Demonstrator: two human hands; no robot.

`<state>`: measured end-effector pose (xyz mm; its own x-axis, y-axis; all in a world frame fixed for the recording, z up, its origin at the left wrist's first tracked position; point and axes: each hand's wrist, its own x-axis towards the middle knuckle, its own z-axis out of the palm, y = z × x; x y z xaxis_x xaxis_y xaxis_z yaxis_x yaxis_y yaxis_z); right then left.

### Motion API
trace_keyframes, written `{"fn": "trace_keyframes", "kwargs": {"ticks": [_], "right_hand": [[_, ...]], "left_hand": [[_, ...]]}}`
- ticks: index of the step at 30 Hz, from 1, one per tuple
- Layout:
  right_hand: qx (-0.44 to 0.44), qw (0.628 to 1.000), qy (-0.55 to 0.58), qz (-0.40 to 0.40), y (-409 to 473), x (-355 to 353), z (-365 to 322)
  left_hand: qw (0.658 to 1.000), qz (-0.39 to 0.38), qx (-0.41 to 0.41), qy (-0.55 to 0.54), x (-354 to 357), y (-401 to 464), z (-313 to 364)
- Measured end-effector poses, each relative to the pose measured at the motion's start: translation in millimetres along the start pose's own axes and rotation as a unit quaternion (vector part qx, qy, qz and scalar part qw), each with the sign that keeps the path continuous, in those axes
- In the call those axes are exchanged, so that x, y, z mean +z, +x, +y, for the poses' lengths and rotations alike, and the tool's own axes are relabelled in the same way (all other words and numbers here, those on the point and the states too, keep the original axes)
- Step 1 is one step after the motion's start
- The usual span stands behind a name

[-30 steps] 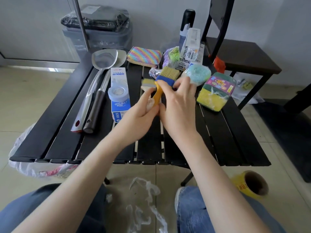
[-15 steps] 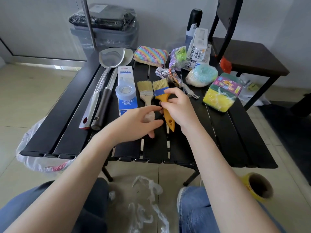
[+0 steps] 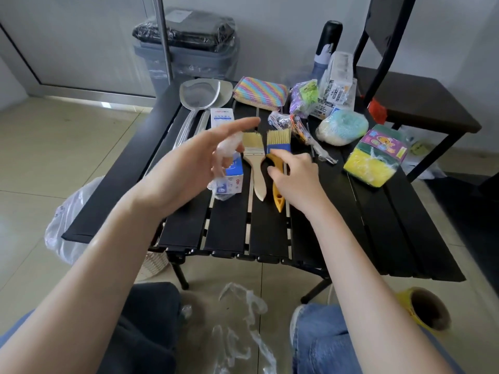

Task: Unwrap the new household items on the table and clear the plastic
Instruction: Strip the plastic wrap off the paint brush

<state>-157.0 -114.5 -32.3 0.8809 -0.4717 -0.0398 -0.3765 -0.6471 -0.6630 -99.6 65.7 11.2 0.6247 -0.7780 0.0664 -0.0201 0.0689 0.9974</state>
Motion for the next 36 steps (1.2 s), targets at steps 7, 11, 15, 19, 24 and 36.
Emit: {"fn": "trace_keyframes", "kwargs": {"ticks": [7,11,15,19,24,36], "right_hand": [[-0.174,0.968,0.146,0.11,-22,12,-56],[-0.252,0.928,0.273,-0.016,-36,30,-118],[-0.272,0.9,0.314,-0.133,-27,67,-171],[-0.287,0.927,0.208,-0.124,-1,103,-209],[-0.296,0.932,-0.009,-0.21,19,144,-238],[-0.304,0.943,-0.051,-0.128,24,107,-212]], "left_hand": [[0.979,0.12,0.161,-0.047,-20,-16,12],[0.932,0.243,0.245,-0.108,-50,-32,27],[0.916,0.304,0.245,-0.091,-95,-55,32],[0.892,0.414,0.173,0.064,-150,-79,10],[0.882,0.426,-0.009,0.202,-207,-101,-30],[0.883,0.36,-0.023,0.3,-174,-87,-15]]}}
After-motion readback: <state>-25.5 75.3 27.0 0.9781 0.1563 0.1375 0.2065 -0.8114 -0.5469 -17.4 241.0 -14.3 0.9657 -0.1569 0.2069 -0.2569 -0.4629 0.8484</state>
